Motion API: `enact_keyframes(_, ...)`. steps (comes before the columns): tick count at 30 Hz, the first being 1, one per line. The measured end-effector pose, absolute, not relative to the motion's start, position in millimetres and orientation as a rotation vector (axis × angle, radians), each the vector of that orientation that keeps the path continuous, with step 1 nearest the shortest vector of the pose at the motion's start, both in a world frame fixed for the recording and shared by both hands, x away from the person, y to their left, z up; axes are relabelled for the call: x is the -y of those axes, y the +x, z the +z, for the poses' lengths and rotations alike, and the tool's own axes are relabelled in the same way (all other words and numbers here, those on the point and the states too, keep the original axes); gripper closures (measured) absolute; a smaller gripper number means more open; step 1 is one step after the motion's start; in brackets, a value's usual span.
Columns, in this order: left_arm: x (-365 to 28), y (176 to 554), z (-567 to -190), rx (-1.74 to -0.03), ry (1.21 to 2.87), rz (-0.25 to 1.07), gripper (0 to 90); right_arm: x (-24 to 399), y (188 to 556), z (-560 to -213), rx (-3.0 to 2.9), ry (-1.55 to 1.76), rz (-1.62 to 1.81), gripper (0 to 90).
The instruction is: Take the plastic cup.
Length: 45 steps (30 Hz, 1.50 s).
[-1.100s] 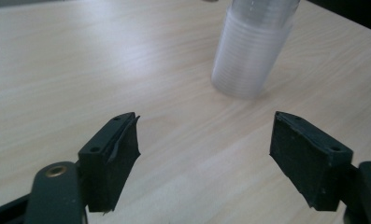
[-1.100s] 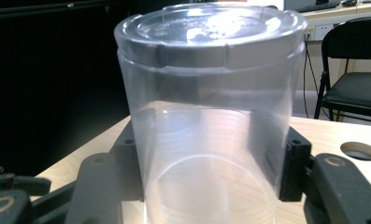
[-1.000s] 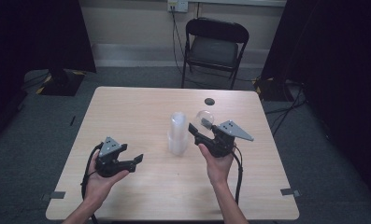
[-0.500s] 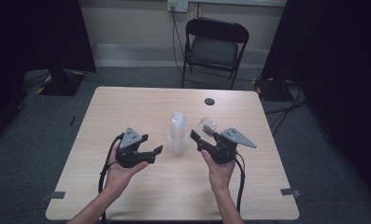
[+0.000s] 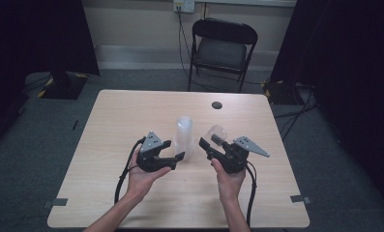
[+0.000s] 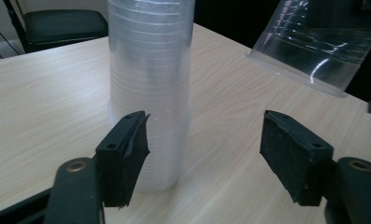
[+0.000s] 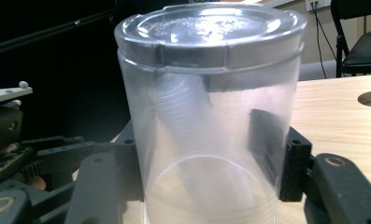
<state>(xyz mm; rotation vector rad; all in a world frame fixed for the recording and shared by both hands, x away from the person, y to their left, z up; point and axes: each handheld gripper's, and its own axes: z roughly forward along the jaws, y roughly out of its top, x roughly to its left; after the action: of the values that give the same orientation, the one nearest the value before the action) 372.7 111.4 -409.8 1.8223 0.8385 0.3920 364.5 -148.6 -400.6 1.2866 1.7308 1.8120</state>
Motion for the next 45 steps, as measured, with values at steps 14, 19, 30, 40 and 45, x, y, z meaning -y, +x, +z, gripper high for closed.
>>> enact_keyframes(14,-78,381,-406,-0.807,1.791,0.403,39.4,153,360,-397,-1.711,1.311,1.889,42.1)
enact_keyframes(19,-69,384,-410,-0.808,1.765,0.39,44.0,155,358,-396,-1.709,1.327,1.908,42.1)
enact_keyframes(30,-65,392,-421,-0.857,1.644,0.323,46.9,160,359,-398,-1.681,1.37,1.951,42.1)
enact_keyframes(40,-80,373,-432,-0.774,1.62,0.394,53.0,151,359,-407,-1.733,1.415,2.005,42.1)
enact_keyframes(45,-83,364,-438,-0.715,1.626,0.459,58.1,142,357,-411,-1.775,1.431,2.038,42.1)
